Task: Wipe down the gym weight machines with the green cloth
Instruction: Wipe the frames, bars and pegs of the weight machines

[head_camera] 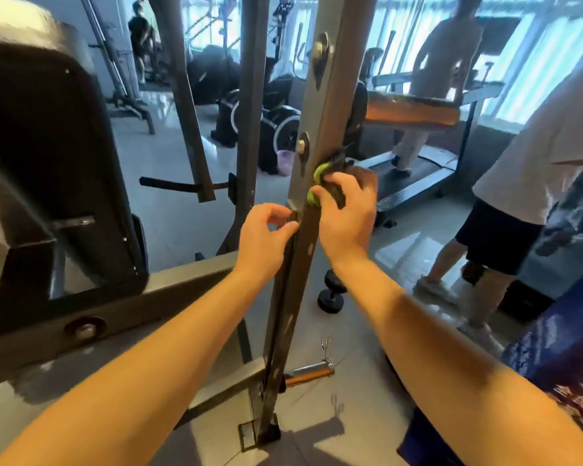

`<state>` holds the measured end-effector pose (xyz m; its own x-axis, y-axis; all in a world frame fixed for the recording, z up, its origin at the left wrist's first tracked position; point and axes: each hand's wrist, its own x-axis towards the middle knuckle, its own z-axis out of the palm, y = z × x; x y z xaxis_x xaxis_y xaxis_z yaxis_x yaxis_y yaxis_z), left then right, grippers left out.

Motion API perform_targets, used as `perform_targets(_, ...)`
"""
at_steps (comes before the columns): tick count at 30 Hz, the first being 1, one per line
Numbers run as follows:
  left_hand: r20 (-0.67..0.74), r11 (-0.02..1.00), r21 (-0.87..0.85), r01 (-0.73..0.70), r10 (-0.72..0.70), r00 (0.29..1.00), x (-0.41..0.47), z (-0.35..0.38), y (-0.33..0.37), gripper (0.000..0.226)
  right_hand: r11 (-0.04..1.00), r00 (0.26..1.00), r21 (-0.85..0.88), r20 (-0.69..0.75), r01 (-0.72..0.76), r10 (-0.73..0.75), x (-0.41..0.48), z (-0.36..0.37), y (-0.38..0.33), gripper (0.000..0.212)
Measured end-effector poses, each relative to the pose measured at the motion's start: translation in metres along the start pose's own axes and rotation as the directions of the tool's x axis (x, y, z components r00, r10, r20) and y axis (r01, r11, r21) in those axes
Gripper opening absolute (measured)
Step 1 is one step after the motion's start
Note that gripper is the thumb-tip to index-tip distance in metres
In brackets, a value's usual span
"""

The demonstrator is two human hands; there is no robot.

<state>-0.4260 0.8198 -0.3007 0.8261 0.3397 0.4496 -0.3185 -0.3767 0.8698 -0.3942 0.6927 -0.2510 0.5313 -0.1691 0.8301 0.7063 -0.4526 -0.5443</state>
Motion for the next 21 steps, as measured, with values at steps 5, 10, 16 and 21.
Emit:
perform_targets(5, -0.124, 0.946, 0.12, -0.3, 0.314, 0.941, -0.016, 0.012, -0.025, 0.018, 0.998, 0.995, 0.012, 0.071, 0.067, -0.068, -0.101, 0.011, 0.063, 0.022)
perform_targets(10, -0.127, 0.853, 0.331, -0.404, 0.465, 0.876, -0.023, 0.022, -0.042, 0.022, 0.997, 0.989, 0.003, 0.127, 0.071, -0.071, -0.093, 0.002, 0.062, 0.021)
perform_targets(16, -0.273, 0.697, 0.569, -0.437, 0.661, 0.699, -0.033, 0.037, -0.074, 0.008, 0.976, 0.988, 0.152, -0.029, 0.156, -0.153, -0.073, 0.01, 0.058, 0.035)
perform_targets(21, -0.306, 0.635, 0.607, -0.477, 0.742, 0.597, -0.033, 0.048, -0.108, 0.009, 0.966, 0.986, 0.204, -0.081, 0.161, -0.147, -0.092, 0.023, 0.076, 0.036)
